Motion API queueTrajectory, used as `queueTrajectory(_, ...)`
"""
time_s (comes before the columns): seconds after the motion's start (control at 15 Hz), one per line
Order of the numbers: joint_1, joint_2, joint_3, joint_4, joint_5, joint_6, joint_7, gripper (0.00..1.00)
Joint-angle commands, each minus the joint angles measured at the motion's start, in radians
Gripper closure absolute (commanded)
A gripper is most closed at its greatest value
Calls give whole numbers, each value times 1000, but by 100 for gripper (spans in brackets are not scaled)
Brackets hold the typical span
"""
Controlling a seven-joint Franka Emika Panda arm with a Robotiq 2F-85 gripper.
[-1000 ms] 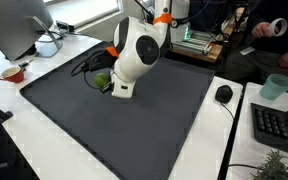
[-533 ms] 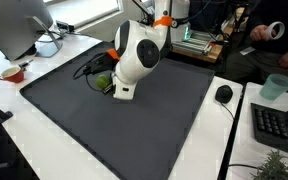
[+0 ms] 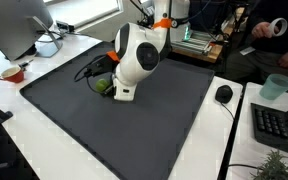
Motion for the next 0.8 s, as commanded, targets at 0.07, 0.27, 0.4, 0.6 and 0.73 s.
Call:
queueTrajectory(0.07,-14,-14,17,-3,15,-2,-40,0)
queueTrajectory(0.27,-23,-52,28,-41,15,40,-38,0)
queueTrajectory(0.4,-31,-110,38,-100,12,86,-27,0)
queueTrajectory(0.6,-71,-252,69,-262,30,205,-47,0)
queueTrajectory(0.73,-91,-333,79,-354,4,332,-76,0)
